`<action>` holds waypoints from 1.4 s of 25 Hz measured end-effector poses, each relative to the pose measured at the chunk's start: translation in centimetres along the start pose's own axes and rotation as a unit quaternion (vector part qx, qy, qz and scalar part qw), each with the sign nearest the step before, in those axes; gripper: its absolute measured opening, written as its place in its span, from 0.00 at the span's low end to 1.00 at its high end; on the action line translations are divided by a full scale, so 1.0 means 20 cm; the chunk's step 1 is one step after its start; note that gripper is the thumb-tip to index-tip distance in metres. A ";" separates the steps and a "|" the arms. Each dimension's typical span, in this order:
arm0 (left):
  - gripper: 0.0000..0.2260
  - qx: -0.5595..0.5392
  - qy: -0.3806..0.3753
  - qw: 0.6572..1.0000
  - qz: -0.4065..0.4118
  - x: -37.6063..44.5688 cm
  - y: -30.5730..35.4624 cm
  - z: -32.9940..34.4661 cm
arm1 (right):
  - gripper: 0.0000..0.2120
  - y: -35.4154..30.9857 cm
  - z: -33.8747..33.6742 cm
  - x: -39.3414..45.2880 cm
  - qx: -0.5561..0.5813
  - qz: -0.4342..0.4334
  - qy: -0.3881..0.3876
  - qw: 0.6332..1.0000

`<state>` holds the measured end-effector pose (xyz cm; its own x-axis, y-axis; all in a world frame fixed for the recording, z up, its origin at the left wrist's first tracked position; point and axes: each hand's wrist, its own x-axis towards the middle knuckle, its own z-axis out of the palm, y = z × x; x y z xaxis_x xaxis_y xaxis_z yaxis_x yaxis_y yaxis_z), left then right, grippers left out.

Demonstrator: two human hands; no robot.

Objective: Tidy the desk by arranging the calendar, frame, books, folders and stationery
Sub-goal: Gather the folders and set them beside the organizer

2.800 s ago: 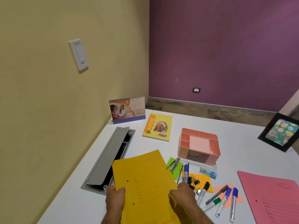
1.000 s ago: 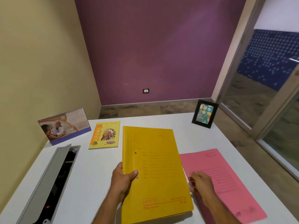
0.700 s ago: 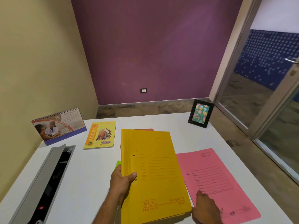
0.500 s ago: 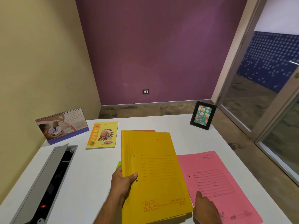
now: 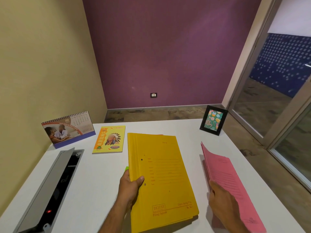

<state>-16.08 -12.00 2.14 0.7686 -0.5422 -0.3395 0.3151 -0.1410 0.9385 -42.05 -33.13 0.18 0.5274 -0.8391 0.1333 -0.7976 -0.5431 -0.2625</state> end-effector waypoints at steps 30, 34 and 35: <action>0.10 -0.086 -0.004 0.991 0.100 -0.15 0.01 0.34 | 0.19 -0.77 -0.12 -0.31 0.257 -0.196 0.019 0.946; 0.14 -0.079 -0.015 0.993 0.087 -0.16 0.02 0.30 | 0.31 -0.55 -0.15 -0.11 0.332 -0.028 0.026 0.943; 0.14 -0.070 -0.018 0.993 0.090 -0.16 0.02 0.29 | 0.36 -0.46 -0.17 -0.03 0.315 0.014 0.055 0.947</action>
<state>-21.68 -15.17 3.90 0.7996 -0.5782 -0.1620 0.2503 0.0758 0.9652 -36.03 -27.85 5.81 0.4473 -0.8698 0.2081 -0.4596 -0.4232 -0.7808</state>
